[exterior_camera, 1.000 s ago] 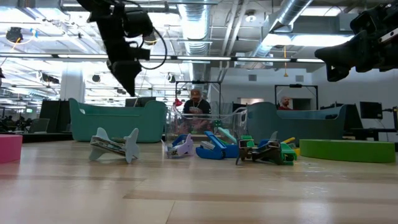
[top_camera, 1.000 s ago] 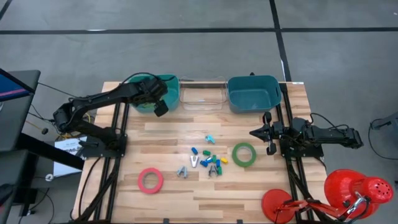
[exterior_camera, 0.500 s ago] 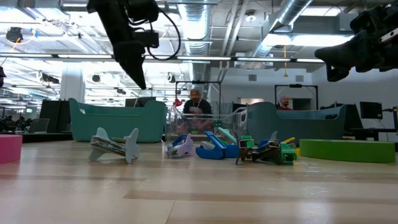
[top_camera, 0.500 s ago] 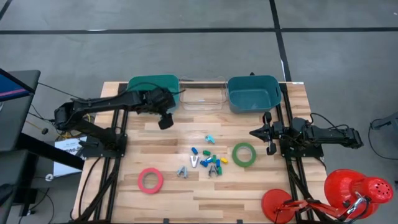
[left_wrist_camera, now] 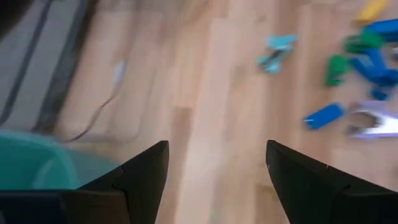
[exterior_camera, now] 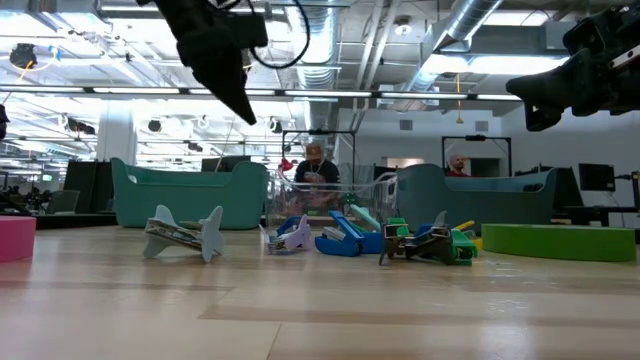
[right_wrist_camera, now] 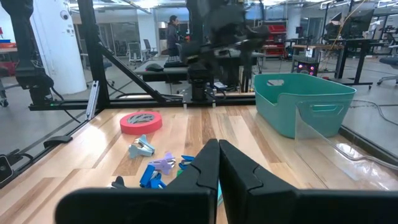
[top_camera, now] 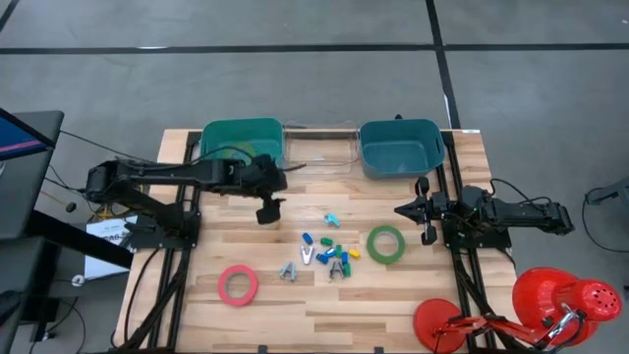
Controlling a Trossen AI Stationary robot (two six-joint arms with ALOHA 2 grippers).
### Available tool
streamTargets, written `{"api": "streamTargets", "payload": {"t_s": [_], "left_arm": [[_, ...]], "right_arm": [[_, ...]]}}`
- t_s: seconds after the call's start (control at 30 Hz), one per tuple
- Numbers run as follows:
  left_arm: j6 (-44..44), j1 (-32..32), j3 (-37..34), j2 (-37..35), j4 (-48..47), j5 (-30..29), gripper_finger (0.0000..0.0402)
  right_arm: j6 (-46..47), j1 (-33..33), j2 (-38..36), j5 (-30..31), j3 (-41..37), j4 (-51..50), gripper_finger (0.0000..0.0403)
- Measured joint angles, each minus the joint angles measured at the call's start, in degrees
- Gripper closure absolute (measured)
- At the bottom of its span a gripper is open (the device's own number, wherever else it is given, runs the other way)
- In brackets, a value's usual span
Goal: Pick and place Stapler, Stapler remover, tape
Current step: Put the light blue staple remover into the transparent bin
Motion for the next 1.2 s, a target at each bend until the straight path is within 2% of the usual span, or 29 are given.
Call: {"api": "streamTargets", "payload": {"t_s": [0.33, 0.73, 1.0, 1.2], "left_arm": [[-9.7, -7.2, 0.0, 0.0, 3.6, 5.4, 0.0151], [-36.6, -10.4, 0.0, 0.0, 3.8, 5.8, 0.0165], [-50.4, -14.2, 0.0, 0.0, 3.7, 12.1, 0.0175], [-53.3, -16.7, 0.0, 1.6, 3.1, 15.8, 0.0188]], "right_arm": [[0.0, 0.0, 0.0, 0.0, 0.0, 0.0, 0.0403], [0.0, 0.0, 0.0, 0.0, 0.0, 0.0, 0.0403], [0.0, 0.0, 0.0, 0.0, 0.0, 0.0, 0.0403], [0.0, 0.0, 0.0, 0.0, 0.0, 0.0, 0.0403]]}}
